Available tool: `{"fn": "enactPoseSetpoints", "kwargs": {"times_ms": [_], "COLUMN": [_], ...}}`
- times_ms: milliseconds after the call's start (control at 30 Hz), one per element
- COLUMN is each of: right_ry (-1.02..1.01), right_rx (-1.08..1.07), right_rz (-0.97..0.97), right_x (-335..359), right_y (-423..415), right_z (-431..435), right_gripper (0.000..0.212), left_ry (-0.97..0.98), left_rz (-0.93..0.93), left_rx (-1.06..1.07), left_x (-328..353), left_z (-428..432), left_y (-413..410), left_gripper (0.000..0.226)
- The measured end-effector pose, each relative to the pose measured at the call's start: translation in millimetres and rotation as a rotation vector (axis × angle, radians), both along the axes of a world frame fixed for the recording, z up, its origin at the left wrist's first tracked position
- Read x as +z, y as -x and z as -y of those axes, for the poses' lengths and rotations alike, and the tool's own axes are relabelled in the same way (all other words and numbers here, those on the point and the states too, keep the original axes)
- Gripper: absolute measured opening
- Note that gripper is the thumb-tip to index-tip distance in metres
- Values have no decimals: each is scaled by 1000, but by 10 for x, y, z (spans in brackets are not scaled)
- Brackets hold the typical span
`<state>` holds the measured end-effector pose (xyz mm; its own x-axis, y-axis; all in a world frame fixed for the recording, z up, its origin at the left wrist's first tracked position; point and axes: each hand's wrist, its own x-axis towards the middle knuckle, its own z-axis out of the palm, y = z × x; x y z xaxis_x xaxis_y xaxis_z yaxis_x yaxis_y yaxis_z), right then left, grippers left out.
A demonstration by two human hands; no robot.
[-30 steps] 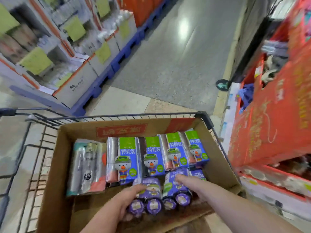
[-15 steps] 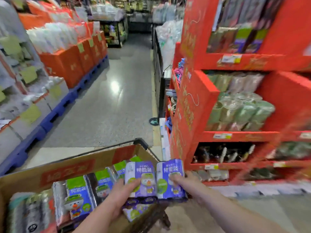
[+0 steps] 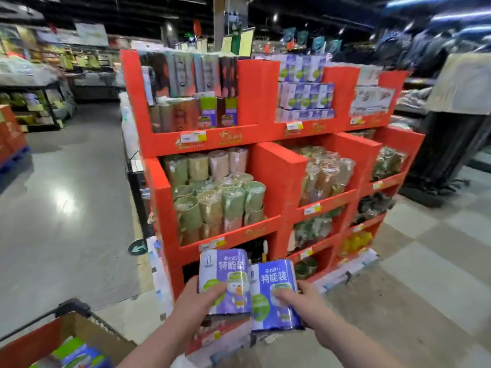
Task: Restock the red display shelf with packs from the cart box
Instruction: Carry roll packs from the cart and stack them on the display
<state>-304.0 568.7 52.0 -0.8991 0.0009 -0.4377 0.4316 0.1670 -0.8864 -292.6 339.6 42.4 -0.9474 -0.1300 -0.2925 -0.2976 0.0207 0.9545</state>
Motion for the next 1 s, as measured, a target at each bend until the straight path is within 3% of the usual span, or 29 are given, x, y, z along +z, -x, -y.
{"fn": "enactPoseSetpoints", "kwargs": {"times_ms": [100,200,267,300,433,500,567,667,733,833,900,967,1000], "right_ry": [-3,2,-5,-11,1,31,45,20,31,13,-8,-38,-42], "right_rx": [-63,-117,-161,-174,-205,-218,-224,-279,-308,-335,-350,-356,-368], "right_rz": [-50,-107,-137,-148,-166,-169,-194,-240,-259,-258,-272,-273,-280], "right_x": [179,318,375,411,545,585,617,675,682,751,804,863,895], "right_y": [164,364,461,502,696,793,890,1017,1101,1297,1476,1700,1842], "right_z": [-753,-1444,-1831,-1992,-2466,-2664,-2827,-3026,-3189,-3392,-3535,-3670,-3732], "right_gripper": [69,46,39,38,60,68,63,23,15,19,36,55,52], "left_ry": [35,56,70,46,35,28,27,14,52,52,23,-39,-59], "left_rz": [-42,-42,-35,-34,-43,-62,-55,-86,-102,-111,-114,-116,-128], "left_rx": [-60,-96,-136,-146,-195,-191,-190,-218,-254,-307,-332,-371,-372], "left_x": [68,26,13,35,211,304,344,442,477,506,561,620,641], "left_z": [-708,-1311,-1640,-1798,-2337,-2531,-2699,-2926,-3077,-3324,-3503,-3694,-3778], "left_y": [299,596,772,852,1067,1165,1307,1520,1722,2070,2327,2612,2770], "left_gripper": [31,61,57,53,80,72,58,59,67,68,64,48,39]}}
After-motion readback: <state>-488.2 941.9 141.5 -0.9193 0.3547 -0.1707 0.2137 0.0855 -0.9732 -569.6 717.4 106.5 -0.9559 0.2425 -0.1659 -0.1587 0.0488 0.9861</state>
